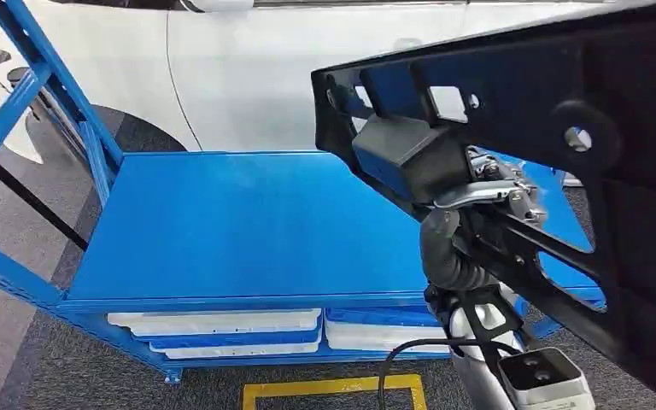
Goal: Take the parts from the cabinet and place them on the table.
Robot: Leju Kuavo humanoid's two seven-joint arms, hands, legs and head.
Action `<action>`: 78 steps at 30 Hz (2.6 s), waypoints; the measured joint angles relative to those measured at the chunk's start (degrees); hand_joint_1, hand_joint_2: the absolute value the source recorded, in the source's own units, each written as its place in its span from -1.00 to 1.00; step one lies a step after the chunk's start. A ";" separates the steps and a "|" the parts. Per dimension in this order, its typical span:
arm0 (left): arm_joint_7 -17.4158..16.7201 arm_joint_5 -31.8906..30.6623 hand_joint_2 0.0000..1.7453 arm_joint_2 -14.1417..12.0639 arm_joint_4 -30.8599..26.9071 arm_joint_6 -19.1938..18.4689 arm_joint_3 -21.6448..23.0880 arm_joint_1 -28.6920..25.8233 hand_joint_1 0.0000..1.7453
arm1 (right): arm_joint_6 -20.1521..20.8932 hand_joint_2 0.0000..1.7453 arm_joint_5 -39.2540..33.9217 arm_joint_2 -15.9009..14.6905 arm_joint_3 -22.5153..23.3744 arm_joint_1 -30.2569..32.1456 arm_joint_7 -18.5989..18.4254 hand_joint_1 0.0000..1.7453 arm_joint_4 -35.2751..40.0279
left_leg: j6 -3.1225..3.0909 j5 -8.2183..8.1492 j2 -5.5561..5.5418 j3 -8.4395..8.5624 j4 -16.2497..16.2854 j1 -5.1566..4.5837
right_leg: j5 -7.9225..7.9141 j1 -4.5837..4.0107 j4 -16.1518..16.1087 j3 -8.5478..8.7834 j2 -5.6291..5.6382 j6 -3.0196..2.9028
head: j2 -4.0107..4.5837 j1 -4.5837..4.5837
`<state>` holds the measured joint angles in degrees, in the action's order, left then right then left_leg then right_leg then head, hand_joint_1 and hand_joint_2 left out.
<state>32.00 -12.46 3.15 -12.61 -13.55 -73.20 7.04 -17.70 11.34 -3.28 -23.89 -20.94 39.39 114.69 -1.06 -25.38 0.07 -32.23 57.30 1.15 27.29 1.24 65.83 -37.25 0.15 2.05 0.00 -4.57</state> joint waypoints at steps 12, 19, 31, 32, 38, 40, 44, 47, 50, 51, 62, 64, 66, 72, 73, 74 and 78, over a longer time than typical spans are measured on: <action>-0.20 -0.02 -1.00 0.00 0.00 1.40 -0.31 -0.12 -1.00 | 25.85 1.00 -18.39 0.75 -0.33 -1.74 -0.83 1.00 -4.71 | 2.95 -9.74 -0.06 -7.73 18.24 0.00 | -2.19 -0.58 -7.35 2.82 -0.24 -3.13 | 0.00 0.00; -1.22 -0.02 -1.00 -0.02 0.00 3.96 -1.44 -0.93 -1.00 | 38.99 1.00 -24.59 3.67 -1.57 5.98 -3.98 1.00 -6.89 | 1.72 -2.00 -0.26 0.75 1.48 -0.48 | -2.67 -0.99 -6.78 2.19 -0.34 -2.00 | 0.00 0.00; -1.11 0.00 -1.00 0.28 0.00 2.19 -1.18 -0.77 -1.00 | 39.76 1.00 -24.02 3.19 -2.78 15.02 -4.28 1.00 -6.58 | -0.13 2.72 0.36 -4.66 1.37 -0.48 | 2.90 -0.52 -1.65 6.18 -0.13 -0.59 | 0.00 0.00; -1.11 0.00 -1.00 0.31 0.00 2.05 -1.14 -0.74 -1.00 | 39.73 1.00 -24.02 3.19 -2.78 15.01 -4.28 1.00 -6.51 | 0.12 3.16 0.33 -4.87 1.50 -0.50 | 3.64 -0.58 -6.60 9.62 -0.07 -1.01 | 0.00 0.00; -2.54 -0.02 -1.00 0.57 0.00 3.06 -0.46 -1.03 -1.00 | 39.93 1.00 -24.17 2.97 -2.78 16.94 -3.87 1.00 -4.66 | 2.14 3.02 0.10 -5.98 1.84 -0.32 | 1.21 -0.77 -8.78 8.48 -0.39 -3.04 | 0.00 0.00; -3.04 -0.02 -1.00 0.81 0.00 3.56 -0.46 -1.20 -1.00 | 40.48 1.00 -24.61 2.86 -2.58 17.78 -2.80 1.00 -4.24 | 2.38 -5.00 0.12 -8.31 9.29 -0.23 | -0.14 -0.81 -8.77 6.68 -0.36 -3.60 | 0.00 0.02; -4.18 -0.02 -1.00 0.85 0.00 4.00 -0.46 -1.23 -1.00 | 41.68 1.00 -25.64 2.29 -1.64 18.55 -1.81 1.00 -4.11 | 2.61 -5.92 0.13 -7.71 18.38 -0.23 | -2.67 -1.00 -8.38 2.99 -0.41 -3.43 | 0.00 0.00; -4.72 0.02 -1.00 0.85 0.00 4.07 -0.46 -1.09 -1.00 | 42.16 1.00 -26.16 1.97 -0.78 18.56 -1.66 1.00 -4.11 | 2.20 -2.39 0.14 2.32 6.29 -0.22 | -4.02 -0.92 -7.45 0.72 -0.39 -2.76 | 0.00 0.02; -5.31 0.00 -1.00 0.96 0.00 4.68 -0.46 -0.90 -1.00 | 43.86 1.00 -26.75 1.47 0.24 18.67 -0.85 1.00 -3.91 | 1.44 -5.25 -0.07 5.54 -0.24 -0.79 | -5.19 -1.05 -7.20 0.29 -0.57 -1.69 | 0.00 0.02; -5.40 -0.02 -1.00 1.05 0.00 4.88 -0.46 -0.91 -1.00 | 44.22 1.00 -26.77 1.44 0.37 18.70 -0.52 1.00 -3.94 | 1.12 -5.05 -0.06 5.34 0.09 -1.00 | -5.75 -0.89 -7.47 0.26 -0.58 -1.33 | 0.00 0.00; -5.68 0.02 -1.00 1.94 0.00 5.64 -0.68 -1.18 -1.00 | 47.88 1.00 -26.47 -0.35 2.38 22.05 0.00 1.00 -3.80 | -0.64 1.70 0.56 -2.95 0.59 -1.18 | -0.09 -0.60 0.51 4.83 -0.18 -0.75 | 0.00 0.00; -5.70 0.02 -1.00 2.19 0.00 5.66 -0.70 -1.14 -1.00 | 49.14 1.00 -25.82 -0.35 2.69 22.44 0.02 1.00 -3.57 | -0.10 2.45 0.56 -3.58 1.04 -1.43 | 3.32 -1.06 -8.83 10.79 -0.14 -1.48 | 0.00 -0.02; -5.73 0.02 -1.00 2.27 0.00 5.64 -0.79 -1.09 -1.00 | 51.48 1.00 -24.48 -0.24 3.63 24.01 0.02 1.00 -3.28 | 0.61 3.63 0.58 -3.73 0.51 -1.08 | 2.97 -1.46 -9.10 10.42 -0.18 -1.88 | 0.00 0.02; -5.77 -0.02 -1.00 2.51 0.02 5.68 -0.94 -1.42 -1.00 | 52.72 1.00 -23.56 0.33 4.37 25.99 0.00 1.00 -3.30 | 2.55 -8.68 0.32 -7.65 14.08 -0.53 | -1.13 -1.06 -9.70 6.57 -0.59 -3.77 | 0.00 0.00; -5.77 -0.04 -1.00 2.54 0.02 5.68 -0.94 -1.43 -1.00 | 53.19 1.00 -23.48 0.37 4.52 26.15 0.00 1.00 -3.32 | 2.79 -9.06 0.32 -7.95 17.16 -0.45 | -1.75 -1.07 -9.50 5.60 -0.63 -3.68 | 0.00 0.00; -5.73 -0.02 -1.00 2.54 0.00 5.68 -0.94 -1.41 -1.00 | 53.77 1.00 -23.25 0.57 4.79 26.31 0.00 1.00 -3.32 | 2.98 -7.61 0.32 -7.33 18.17 -0.36 | -2.34 -1.02 -9.19 4.49 -0.66 -3.56 | 0.00 0.00; -5.40 0.02 -1.00 2.51 0.00 5.47 -0.94 -1.29 -1.00 | 55.14 1.00 -21.88 1.94 5.90 26.86 0.02 1.00 -3.26 | 3.22 -3.63 0.33 3.48 3.79 0.14 | -3.99 -0.73 -7.32 0.75 -0.57 -2.55 | 0.00 0.00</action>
<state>26.60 -12.44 5.66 -12.61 -8.08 -74.14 5.75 37.44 -10.54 -1.34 -17.99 5.93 39.41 111.43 2.16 -29.01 0.40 -28.75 61.09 1.28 23.30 0.51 58.51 -36.50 -0.42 -0.50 0.00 -4.57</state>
